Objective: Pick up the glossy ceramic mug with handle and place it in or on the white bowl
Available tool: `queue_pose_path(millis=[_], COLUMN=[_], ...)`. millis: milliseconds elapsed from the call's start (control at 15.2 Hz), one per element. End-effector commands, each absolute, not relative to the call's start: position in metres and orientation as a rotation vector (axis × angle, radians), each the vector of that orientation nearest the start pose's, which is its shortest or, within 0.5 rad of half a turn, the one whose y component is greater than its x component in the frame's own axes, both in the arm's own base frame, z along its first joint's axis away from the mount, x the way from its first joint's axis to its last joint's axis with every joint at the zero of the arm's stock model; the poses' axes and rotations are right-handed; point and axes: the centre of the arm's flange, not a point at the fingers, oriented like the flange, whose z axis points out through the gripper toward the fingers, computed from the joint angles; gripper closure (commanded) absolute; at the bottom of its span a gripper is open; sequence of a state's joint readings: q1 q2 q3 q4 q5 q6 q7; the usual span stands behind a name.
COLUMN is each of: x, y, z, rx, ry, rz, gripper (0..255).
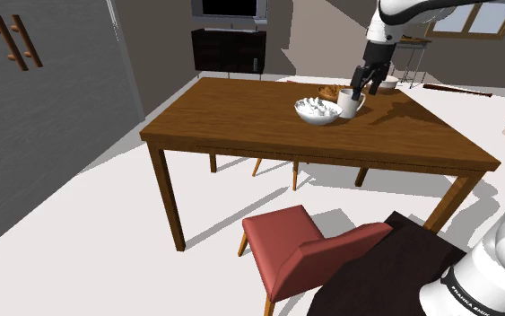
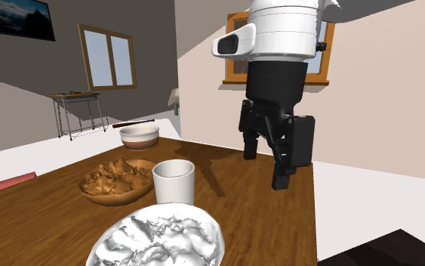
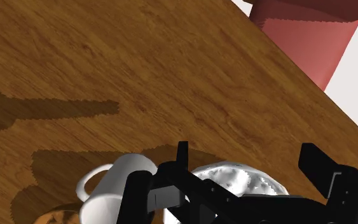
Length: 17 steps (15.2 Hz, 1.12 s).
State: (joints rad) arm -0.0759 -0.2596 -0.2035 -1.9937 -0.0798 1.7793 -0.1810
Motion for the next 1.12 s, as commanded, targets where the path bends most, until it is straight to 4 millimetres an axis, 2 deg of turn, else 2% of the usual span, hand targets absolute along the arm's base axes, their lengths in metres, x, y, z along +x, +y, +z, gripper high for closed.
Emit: queue_pose_path(millis=[0,660,726,1056], x=[0.482,0.579,0.579,0.581], y=[-0.167,-0.251,-0.251,-0.253], z=[0.565,0.551,0.551,0.525], rx=[-3.176,-3.186,-3.186,-3.186], ry=[0.139,0.216,0.216,0.216], rz=[-0.058,-0.082,-0.082,-0.082], gripper=[0,0,0,0])
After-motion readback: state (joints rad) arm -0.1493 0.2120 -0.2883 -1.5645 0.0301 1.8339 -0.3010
